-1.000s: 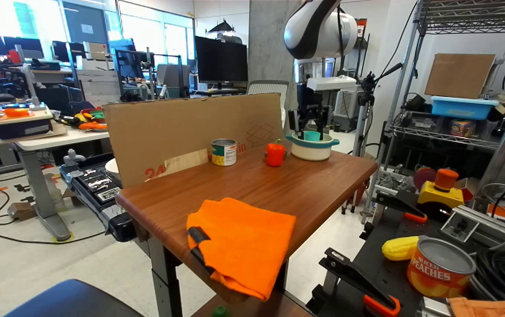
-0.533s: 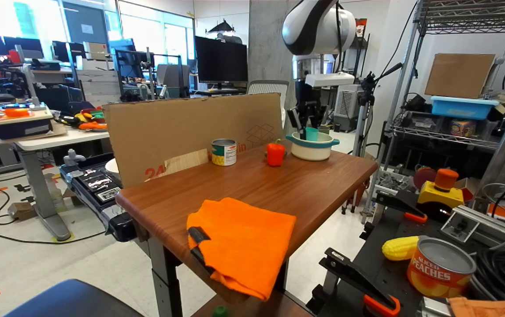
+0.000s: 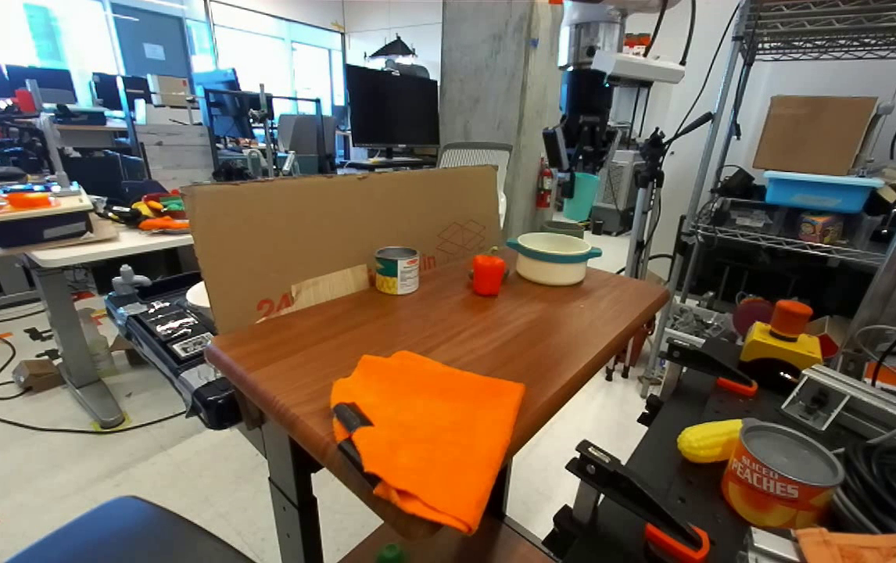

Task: Remove the blue cup out of the bowl

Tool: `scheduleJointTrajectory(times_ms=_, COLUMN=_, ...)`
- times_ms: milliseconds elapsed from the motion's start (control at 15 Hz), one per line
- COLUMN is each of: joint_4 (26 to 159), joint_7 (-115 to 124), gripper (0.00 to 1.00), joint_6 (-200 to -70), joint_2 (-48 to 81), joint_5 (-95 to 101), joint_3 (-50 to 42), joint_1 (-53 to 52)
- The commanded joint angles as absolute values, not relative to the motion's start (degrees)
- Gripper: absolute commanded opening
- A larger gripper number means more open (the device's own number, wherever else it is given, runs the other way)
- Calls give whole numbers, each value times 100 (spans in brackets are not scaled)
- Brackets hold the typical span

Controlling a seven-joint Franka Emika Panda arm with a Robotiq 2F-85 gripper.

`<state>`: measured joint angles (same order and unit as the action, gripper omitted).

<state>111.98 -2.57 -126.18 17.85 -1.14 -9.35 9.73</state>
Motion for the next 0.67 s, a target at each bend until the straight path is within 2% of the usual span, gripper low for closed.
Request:
scheduleJointTrajectory(times_ms=0, joint_4=11939, joint_7=-377, gripper=17, joint_6=-12632, joint_2=1049, joint_5=-59, joint_3=-1008, joint_1=1111)
scheduleJointTrajectory(times_ms=600, joint_4=12274, joint_7=398, gripper=17, joint_6=-13009, joint_2=1536, joint_5=70, joint_3=-1198, joint_1=1114)
